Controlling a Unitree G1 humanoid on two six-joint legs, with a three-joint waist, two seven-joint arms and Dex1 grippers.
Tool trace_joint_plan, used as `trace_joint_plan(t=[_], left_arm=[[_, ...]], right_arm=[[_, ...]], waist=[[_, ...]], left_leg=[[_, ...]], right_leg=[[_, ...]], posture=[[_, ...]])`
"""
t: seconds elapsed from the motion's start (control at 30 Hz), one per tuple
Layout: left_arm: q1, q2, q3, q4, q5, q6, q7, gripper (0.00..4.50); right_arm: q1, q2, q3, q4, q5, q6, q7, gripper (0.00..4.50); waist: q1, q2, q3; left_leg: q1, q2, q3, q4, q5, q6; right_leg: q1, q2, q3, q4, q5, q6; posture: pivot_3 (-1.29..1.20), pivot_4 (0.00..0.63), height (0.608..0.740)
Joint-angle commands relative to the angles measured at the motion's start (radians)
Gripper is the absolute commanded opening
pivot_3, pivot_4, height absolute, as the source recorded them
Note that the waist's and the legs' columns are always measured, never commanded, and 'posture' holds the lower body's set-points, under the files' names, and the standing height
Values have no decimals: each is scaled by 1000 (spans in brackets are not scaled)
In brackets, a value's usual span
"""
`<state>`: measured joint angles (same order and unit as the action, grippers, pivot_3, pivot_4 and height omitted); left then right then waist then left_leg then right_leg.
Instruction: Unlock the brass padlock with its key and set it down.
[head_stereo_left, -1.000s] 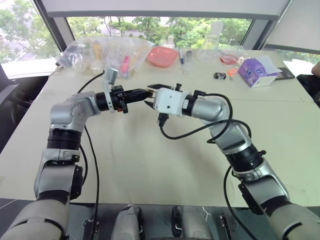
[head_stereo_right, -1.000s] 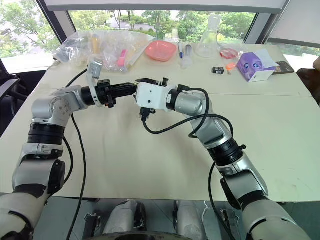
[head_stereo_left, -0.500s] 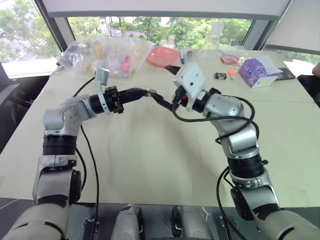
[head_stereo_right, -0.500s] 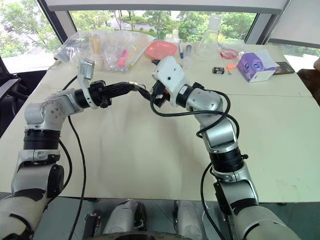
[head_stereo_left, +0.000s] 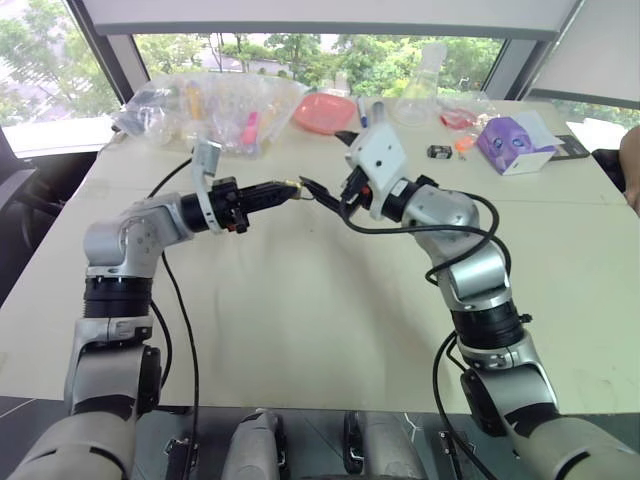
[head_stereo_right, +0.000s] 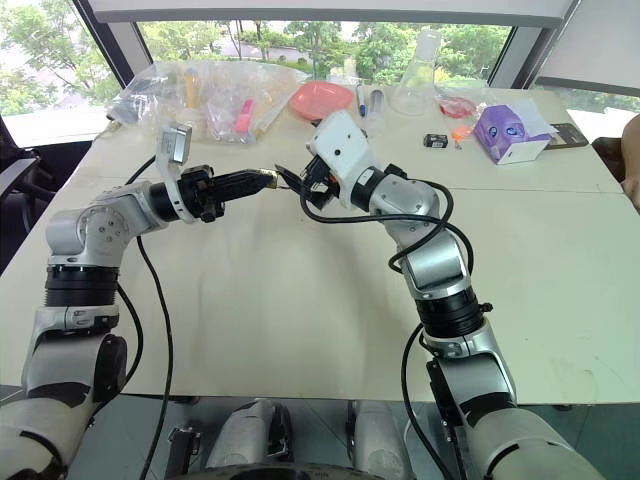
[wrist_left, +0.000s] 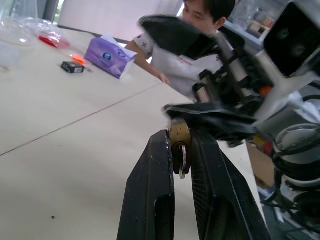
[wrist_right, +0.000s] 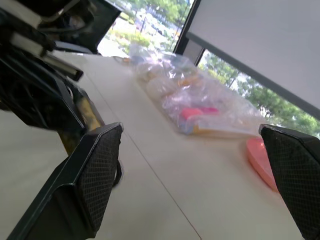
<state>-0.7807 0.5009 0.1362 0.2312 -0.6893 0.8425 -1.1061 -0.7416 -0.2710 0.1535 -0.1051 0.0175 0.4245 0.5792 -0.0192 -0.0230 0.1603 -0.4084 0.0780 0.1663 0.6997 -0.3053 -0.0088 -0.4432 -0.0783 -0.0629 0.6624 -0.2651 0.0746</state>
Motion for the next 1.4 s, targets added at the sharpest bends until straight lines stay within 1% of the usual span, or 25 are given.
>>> trace_joint_plan(t=[0.03, 0.23, 0.47, 0.6, 0.7, 0.77, 0.83, 0.93, 1.0, 1.1, 1.27, 1.33, 1.4], left_arm=[[-18, 9, 41, -34, -33, -5, 13, 0], [-25, 13, 55, -24, -38, -5, 20, 0], [-26, 14, 38, -34, -29, -21, -2, 0], [-21, 14, 32, -30, -20, -26, -4, 0], [-7, 11, 20, -29, -6, -34, 6, 0], [3, -1, -1, -17, 19, -50, 24, 0], [9, -30, -15, 3, 35, -54, 56, 0], [11, -101, -40, 77, 70, -75, 107, 0], [9, -150, -64, 149, 98, -76, 131, 0], [-21, -233, -57, 267, 89, -40, 159, 0], [-83, -325, -60, 442, 105, -58, 147, 0], [-109, -343, -63, 513, 129, -77, 154, 0], [-125, -349, -78, 559, 154, -90, 136, 0]], right_arm=[[-11, -11, 7, -19, 9, -4, 10, 4449], [0, -23, 11, -32, 16, 7, 19, 4449], [18, -38, 31, -49, 37, 40, 66, 4449], [14, -50, 22, -43, 32, 40, 57, 4449], [18, -97, -2, -56, 22, 54, 57, 4449], [42, -168, -17, -94, 15, 93, 81, 4449], [104, -251, -22, -165, 41, 146, 139, 4449], [228, -367, -39, -303, 129, 254, 242, 4449], [279, -410, -62, -373, 172, 335, 257, 4449], [324, -483, -60, -451, 191, 404, 272, 4449], [332, -500, -58, -498, 198, 448, 225, 4449], [344, -522, -44, -518, 193, 453, 226, 4449], [350, -522, -42, -526, 192, 458, 215, 4449]], waist=[[0, 0, 0], [0, 0, 0], [1, 0, 0], [1, 0, 0], [2, 0, 0], [6, 0, 0], [12, 0, 0], [12, 0, 0], [10, 0, 0], [5, 0, 0], [8, 0, 0], [10, 0, 0], [9, 0, 0]], left_leg=[[0, 0, 0, 0, 0, 0], [0, 0, 0, 0, 0, 0], [0, 0, 0, 0, 0, 0], [0, 0, 0, 0, 0, 0], [0, 0, 0, 0, 0, 0], [0, 0, 0, 0, 0, 0], [0, -1, 0, 0, 0, 0], [0, -2, -1, 0, 0, 1], [0, -2, -3, -1, 0, 1], [0, -2, -4, 0, 0, 1], [0, -2, -6, 0, 0, 1], [0, -2, -5, 0, -1, 1], [0, -3, -6, 0, -1, 1]], right_leg=[[0, 0, 0, 0, 0, 0], [0, 0, 0, 0, 0, 0], [0, 0, 0, 0, 0, 0], [0, 0, 0, 0, 0, 0], [0, 0, 0, 0, 0, 0], [0, 0, 0, 0, 0, 0], [0, -1, 0, -1, 0, 0], [2, -1, 0, -3, 0, 0], [3, -1, -1, -4, 0, 0], [3, -1, -1, -3, 0, 0], [3, 0, -1, -3, 0, 0], [3, 0, -1, -3, 0, 0], [3, -1, -1, -4, 0, 0]], posture=[[0, 150, 740], [0, 150, 740], [0, 150, 740], [0, 150, 740], [0, 150, 740], [0, 150, 740], [0, 150, 740], [0, 150, 740], [0, 150, 740], [0, 150, 740], [0, 150, 740], [0, 150, 740], [0, 150, 740]])
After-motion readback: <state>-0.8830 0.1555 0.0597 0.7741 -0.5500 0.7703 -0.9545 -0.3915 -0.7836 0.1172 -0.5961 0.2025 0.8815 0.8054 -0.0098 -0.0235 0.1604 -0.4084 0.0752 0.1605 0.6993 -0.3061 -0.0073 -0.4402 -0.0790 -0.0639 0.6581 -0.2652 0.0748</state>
